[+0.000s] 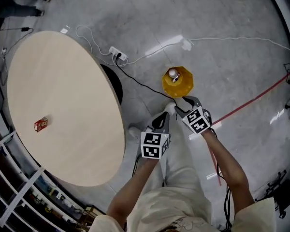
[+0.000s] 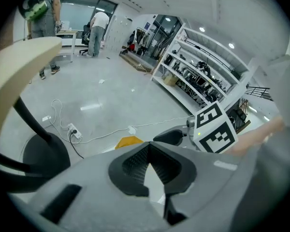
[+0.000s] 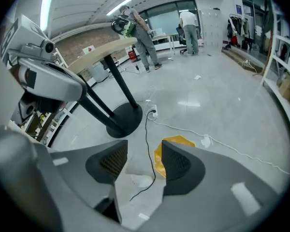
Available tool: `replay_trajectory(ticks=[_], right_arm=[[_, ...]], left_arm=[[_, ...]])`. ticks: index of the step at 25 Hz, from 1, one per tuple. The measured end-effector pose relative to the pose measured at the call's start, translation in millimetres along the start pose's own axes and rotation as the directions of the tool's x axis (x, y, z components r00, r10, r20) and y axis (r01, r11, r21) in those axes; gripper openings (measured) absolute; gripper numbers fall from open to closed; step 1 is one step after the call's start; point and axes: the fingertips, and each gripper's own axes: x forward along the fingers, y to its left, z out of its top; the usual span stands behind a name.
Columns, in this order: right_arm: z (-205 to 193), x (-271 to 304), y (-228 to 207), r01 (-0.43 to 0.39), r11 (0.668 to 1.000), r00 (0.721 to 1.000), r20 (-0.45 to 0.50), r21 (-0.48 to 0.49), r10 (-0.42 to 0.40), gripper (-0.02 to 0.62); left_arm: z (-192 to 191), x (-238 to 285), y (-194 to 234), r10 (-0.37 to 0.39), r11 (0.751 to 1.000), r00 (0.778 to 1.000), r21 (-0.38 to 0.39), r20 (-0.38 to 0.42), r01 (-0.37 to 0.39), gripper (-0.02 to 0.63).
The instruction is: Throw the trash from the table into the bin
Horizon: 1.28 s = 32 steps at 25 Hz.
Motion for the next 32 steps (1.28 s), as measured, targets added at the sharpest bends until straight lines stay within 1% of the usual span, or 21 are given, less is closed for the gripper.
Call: replay_trajectory(ticks=[2,5,8,10,12,13,15,17,19,22,26,29,31,32], right_arm=[[20,-20,18,0.003,1.0,1.0,0.024,-0.028,-0.002,0.21],[41,-47,50,0.0,0.998,0.999,0.049,-0.057,0.003,0.19],[70,-69,64,0.02,0.995,0.995,0.099,-0.095,-0.011,0.181],[82,-81,78,0.03,0.993,0.993,0.114,-0.111,-0.017,0.178],[93,-92,107,0.007,0.99,0.992,0.125,-0.139,0.01,0.171],[100,-100,123,-0.009,0.987,0.991,0.13,-0.16,0.03,0.156],[114,-118,150,-0.026,0.98,0.987,0.148,-0.195,0.056,0.152],[131,-134,176,-0.033,0.977,0.982,0.177,-0.212,0.071,0.152],[150,-148,202,-0.029,0.972,0.975,0.208,-0.232,0.079,0.152],[180,-166,243,-0.011,0.959,0.964,0.253,-0.284,0.086,0.152],[213,-180,288,0.019,0.926,0.952,0.291,-0.378,0.099,0.14],[230,-176,329,0.014,0.91,0.944,0.305,-0.413,0.124,0.137],[237,-174,361,-0.003,0.903,0.939,0.309,-0.429,0.15,0.114],[241,-174,376,-0.015,0.899,0.936,0.311,-0.437,0.167,0.08]], left_arm=[[5,-29,-9,-0.007,1.0,1.0,-0.003,0.025,0.007,0.003],[6,-74,-24,-0.02,1.0,0.998,-0.012,0.06,0.021,0.003],[14,-104,-32,-0.032,0.999,0.993,0.005,0.114,0.032,0.003],[13,-124,-34,-0.044,0.999,0.989,0.004,0.138,0.044,0.003],[8,-155,-37,-0.07,0.997,0.985,-0.024,0.155,0.074,0.003],[6,-173,-40,-0.087,0.995,0.982,-0.034,0.167,0.094,0.003],[7,-210,-48,-0.121,0.991,0.972,-0.024,0.201,0.128,0.003],[8,-250,-48,-0.138,0.99,0.961,-0.006,0.238,0.144,0.003],[9,-290,-41,-0.137,0.989,0.95,-0.009,0.282,0.145,0.003],[8,-346,-21,-0.105,0.991,0.928,-0.04,0.357,0.128,0.003],[9,-404,15,-0.034,0.993,0.882,-0.085,0.47,0.083,0.003],[-3,-447,47,0.024,0.991,0.853,-0.124,0.521,0.048,0.003],[-16,-476,66,0.064,0.988,0.835,-0.155,0.546,0.026,0.003],[-23,-491,75,0.087,0.985,0.823,-0.173,0.562,0.014,0.003]])
